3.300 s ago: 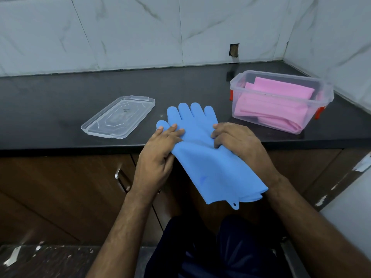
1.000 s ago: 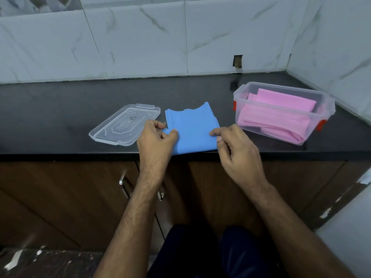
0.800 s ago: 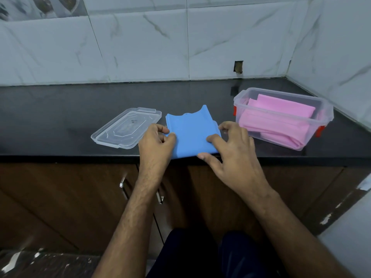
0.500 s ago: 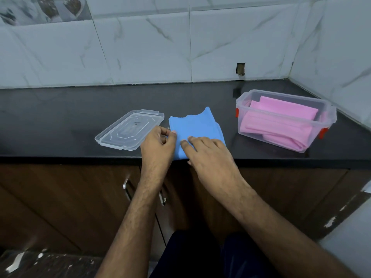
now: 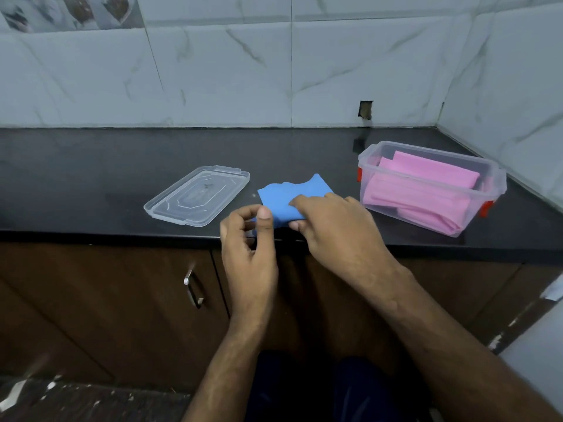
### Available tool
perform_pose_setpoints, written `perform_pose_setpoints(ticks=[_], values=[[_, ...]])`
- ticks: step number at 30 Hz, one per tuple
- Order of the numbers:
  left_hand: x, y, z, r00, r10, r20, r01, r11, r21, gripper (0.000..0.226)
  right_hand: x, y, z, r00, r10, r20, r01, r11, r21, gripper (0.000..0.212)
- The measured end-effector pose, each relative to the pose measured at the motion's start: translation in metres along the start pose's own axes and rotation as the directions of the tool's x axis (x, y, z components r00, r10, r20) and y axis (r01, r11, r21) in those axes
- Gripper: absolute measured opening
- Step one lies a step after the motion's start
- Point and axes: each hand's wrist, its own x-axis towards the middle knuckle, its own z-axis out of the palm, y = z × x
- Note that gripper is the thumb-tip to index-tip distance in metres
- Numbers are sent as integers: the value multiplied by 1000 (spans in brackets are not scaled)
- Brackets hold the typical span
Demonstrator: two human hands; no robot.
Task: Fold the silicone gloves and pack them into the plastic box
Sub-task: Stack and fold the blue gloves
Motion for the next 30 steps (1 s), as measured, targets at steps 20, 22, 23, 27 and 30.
perform_pose_setpoints(ticks=[20,22,23,27,30], values=[[16,56,43,391,-279,877,920,95,-380,114,-8,35,-114,997,-52,-54,54,998,37,26],[23,59,47,435,-260,862,899,76,-430,111,-19,40,-123,995,-91,-51,93,994,53,26],[26,60,48,464,-256,848,885,84,-458,108,-23,43,-126,993,-103,-56,106,993,61,26],[36,68,55,528,-246,813,849,143,-508,98,-37,59,-135,993,-61,-102,79,980,184,28],[42,76,61,534,-197,822,846,141,-515,96,-43,70,-135,987,-51,-155,89,963,254,25]])
